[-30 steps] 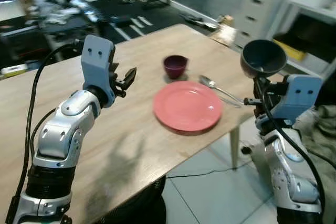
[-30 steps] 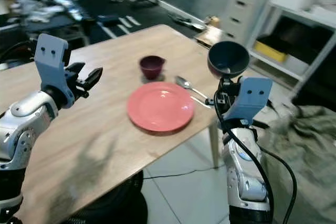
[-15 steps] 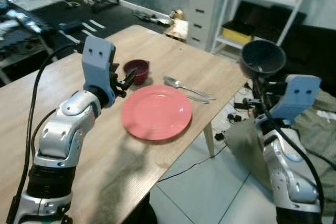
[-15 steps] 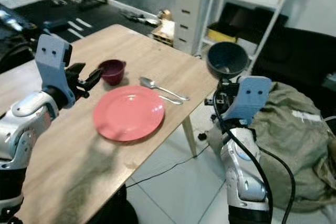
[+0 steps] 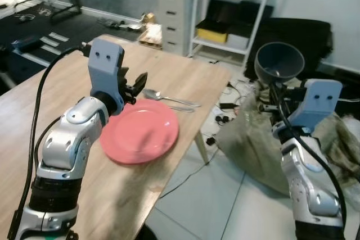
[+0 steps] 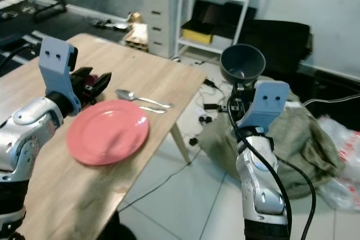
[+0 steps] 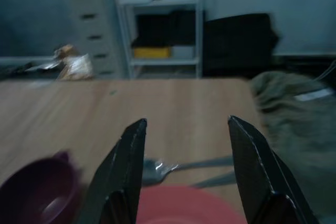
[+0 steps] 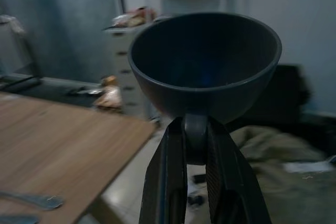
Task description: Setting the table
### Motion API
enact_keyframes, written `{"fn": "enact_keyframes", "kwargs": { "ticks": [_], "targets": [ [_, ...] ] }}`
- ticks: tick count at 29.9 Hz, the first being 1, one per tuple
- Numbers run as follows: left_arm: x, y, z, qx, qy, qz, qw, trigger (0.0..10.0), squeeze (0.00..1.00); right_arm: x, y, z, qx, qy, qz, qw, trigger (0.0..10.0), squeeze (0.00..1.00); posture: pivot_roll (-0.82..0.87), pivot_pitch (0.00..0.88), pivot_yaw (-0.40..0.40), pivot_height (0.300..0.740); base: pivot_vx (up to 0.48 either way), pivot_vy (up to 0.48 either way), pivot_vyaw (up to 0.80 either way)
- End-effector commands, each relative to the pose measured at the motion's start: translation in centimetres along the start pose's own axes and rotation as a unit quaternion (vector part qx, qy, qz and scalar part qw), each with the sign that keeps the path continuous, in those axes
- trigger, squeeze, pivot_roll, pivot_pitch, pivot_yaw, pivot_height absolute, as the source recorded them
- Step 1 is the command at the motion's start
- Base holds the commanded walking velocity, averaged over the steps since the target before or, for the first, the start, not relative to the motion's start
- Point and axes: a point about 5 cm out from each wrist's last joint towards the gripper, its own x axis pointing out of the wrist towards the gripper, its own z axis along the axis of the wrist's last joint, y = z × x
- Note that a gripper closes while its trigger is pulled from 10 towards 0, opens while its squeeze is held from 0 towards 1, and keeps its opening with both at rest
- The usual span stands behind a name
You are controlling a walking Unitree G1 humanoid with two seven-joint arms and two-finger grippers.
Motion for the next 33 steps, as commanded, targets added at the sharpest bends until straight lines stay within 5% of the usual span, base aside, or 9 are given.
{"fn": "enact_keyframes", "kwargs": {
  "ticks": [1,33],
  "targets": [
    [-0.18,0.45,-0.46,0.001,0.009,0.007,1.000,10.0,0.00,-0.18,0.23,-0.19,0.003,0.002,0.001,1.000,10.0,0.00,0.00,0.020,0.123,0.740,0.000,0.000,-0.76],
    [-0.09,0.27,-0.43,-0.001,0.004,0.002,1.000,10.0,0.00,-0.14,0.06,-0.03,-0.004,-0.001,0.000,1.000,10.0,0.00,-0.01,0.022,0.123,0.740,0.000,0.000,-0.76]
  ]
}}
